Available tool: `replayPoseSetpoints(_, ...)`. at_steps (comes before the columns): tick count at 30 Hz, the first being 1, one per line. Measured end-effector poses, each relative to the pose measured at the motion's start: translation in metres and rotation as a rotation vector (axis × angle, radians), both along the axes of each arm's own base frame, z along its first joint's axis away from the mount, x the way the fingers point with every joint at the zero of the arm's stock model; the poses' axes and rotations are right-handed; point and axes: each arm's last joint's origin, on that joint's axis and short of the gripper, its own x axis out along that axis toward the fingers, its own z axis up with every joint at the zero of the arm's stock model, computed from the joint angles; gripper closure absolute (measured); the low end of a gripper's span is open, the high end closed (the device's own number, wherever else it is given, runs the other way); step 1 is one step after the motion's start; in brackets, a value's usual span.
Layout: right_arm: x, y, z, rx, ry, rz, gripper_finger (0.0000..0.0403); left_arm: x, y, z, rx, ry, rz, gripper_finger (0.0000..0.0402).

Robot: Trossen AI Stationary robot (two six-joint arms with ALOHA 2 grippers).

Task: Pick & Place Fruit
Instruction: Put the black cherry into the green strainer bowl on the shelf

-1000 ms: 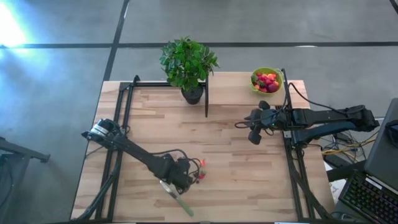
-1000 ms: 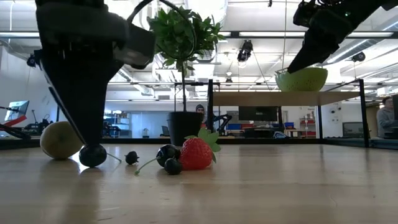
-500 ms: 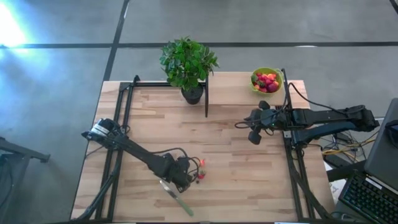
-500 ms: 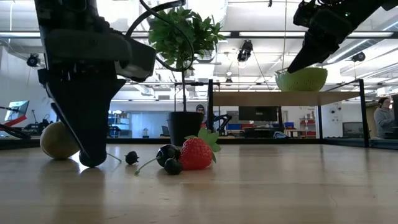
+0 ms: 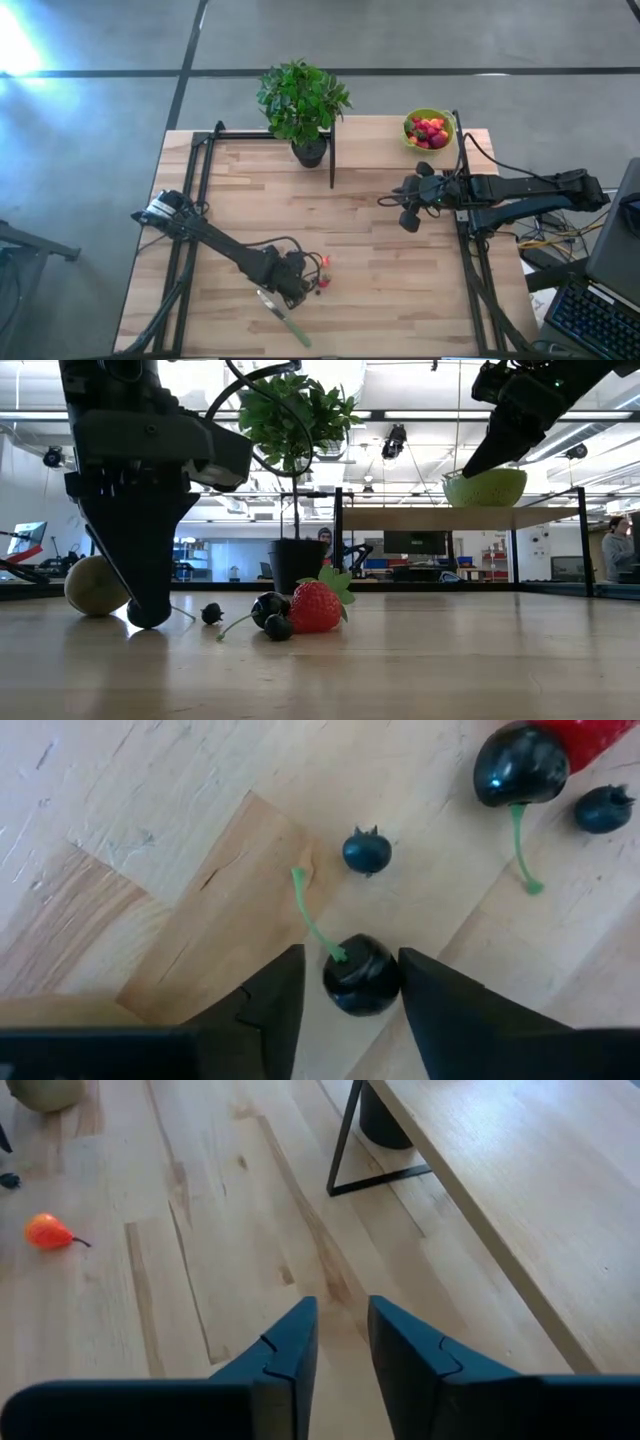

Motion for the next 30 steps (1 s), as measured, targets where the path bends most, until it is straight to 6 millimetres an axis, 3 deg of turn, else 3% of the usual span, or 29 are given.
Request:
replayPoseSetpoints(8, 0.000, 0.000, 0.000, 0.000, 0.000, 0.000, 0.0297, 0.000, 0.000, 0.000, 0.003, -0.001, -0.011, 0.0292)
replayPoseSetpoints(17, 0.002, 0.000, -0.003, 0.011, -0.032, 0.012, 0.0286, 0.001, -0.001, 0.002, -0.002, 0.007, -0.072, 0.0305)
replayPoseSetpoints(26, 0.020, 0.014, -0.031, 0.202, -0.353, 0.445, 0.0272, 0.003, -0.003, 0.006, 0.000, 0.002, -0.142, 0.0319)
replayPoseSetpoints(30, 0.026, 0.020, -0.053, 0.222, -0.436, 0.528, 0.0266, 0.003, -0.003, 0.006, 0.009, 0.006, -0.198, 0.0321)
